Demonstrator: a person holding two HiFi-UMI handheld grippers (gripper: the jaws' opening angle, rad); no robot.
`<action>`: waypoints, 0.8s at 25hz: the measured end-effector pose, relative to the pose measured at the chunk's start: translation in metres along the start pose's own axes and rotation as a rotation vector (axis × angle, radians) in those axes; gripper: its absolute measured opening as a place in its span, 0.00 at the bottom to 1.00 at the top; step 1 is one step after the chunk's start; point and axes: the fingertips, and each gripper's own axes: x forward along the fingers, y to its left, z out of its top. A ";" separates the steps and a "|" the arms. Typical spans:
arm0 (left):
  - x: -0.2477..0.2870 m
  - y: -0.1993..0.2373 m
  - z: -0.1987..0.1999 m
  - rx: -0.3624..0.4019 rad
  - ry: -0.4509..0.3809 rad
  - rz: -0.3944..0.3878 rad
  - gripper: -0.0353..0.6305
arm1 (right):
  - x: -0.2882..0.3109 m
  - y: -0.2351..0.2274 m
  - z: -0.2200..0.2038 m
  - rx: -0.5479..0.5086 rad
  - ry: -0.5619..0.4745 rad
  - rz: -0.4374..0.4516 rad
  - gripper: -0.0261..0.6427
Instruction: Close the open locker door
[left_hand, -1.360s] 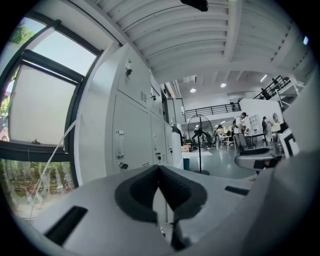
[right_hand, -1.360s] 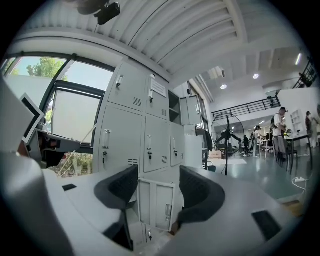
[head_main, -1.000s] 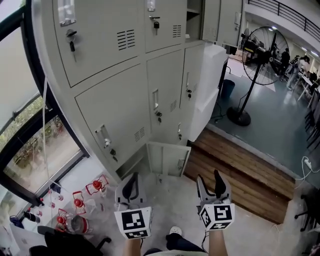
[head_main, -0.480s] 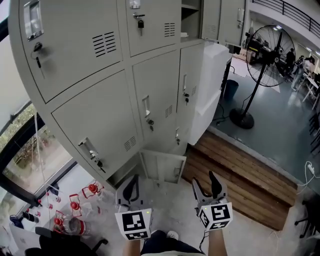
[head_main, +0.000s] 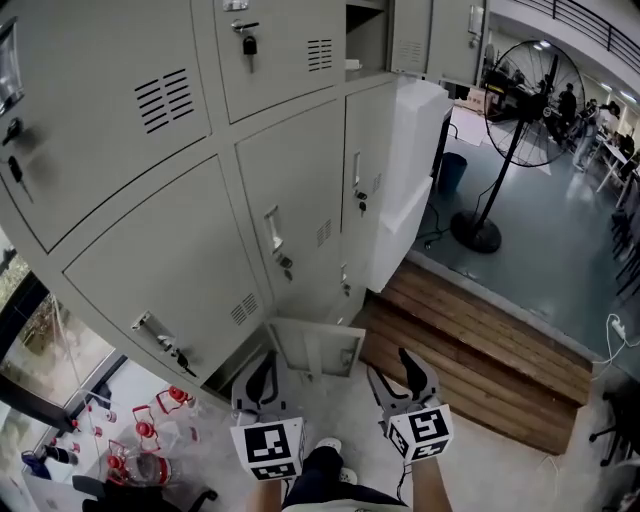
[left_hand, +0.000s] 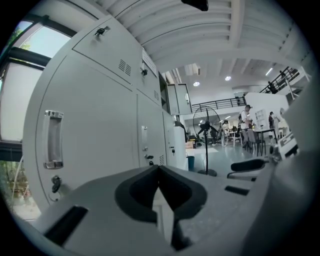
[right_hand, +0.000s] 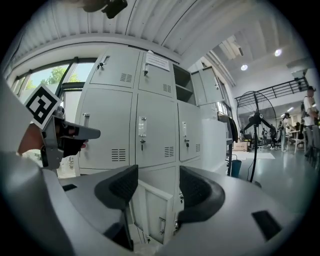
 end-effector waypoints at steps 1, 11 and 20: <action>0.008 0.000 0.001 -0.002 0.000 -0.007 0.06 | 0.007 -0.001 -0.002 0.000 0.008 0.004 0.42; 0.071 0.003 -0.003 0.012 0.018 -0.067 0.06 | 0.064 -0.021 -0.025 0.019 0.058 0.008 0.42; 0.109 0.001 -0.013 0.026 0.045 -0.115 0.06 | 0.098 -0.029 -0.057 0.015 0.115 0.053 0.42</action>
